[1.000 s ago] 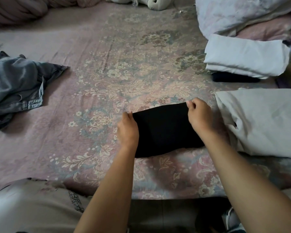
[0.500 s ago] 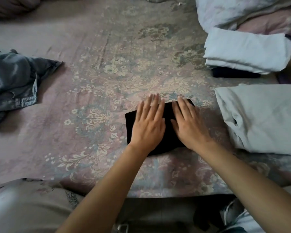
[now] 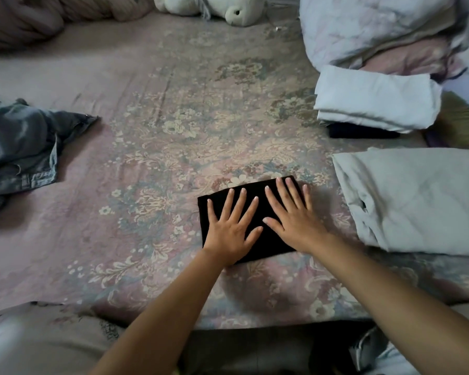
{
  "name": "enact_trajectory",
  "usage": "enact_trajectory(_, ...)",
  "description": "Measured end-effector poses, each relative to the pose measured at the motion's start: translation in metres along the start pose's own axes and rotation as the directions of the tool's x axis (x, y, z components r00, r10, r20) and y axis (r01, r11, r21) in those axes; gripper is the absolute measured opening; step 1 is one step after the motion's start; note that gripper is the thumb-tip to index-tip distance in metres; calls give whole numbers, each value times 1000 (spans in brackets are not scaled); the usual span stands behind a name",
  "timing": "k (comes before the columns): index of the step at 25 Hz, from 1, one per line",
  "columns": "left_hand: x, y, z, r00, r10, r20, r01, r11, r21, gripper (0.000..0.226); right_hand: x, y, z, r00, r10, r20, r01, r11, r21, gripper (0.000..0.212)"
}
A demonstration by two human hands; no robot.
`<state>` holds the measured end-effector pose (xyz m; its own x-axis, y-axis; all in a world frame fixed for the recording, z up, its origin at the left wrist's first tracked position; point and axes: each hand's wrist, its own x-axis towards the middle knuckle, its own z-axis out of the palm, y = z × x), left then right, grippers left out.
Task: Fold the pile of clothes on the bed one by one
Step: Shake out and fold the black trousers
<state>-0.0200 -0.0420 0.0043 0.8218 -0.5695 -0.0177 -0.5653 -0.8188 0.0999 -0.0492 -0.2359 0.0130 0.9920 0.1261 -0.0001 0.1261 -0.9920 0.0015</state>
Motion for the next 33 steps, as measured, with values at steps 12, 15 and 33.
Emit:
enact_trajectory(12,-23,-3,-19,970,159,182,-188,969,159,90,-22,22,-6,948,-318,-1,308,920,-241,75)
enact_trajectory(15,-16,-6,-34,969,128,212,-154,982,109,83,-15,27,-16,931,-360,-58,336,909,-244,65)
enact_trajectory(33,126,19,-90,911,381,-156,-268,837,477,53,49,102,-93,980,-151,-130,66,860,-506,59)
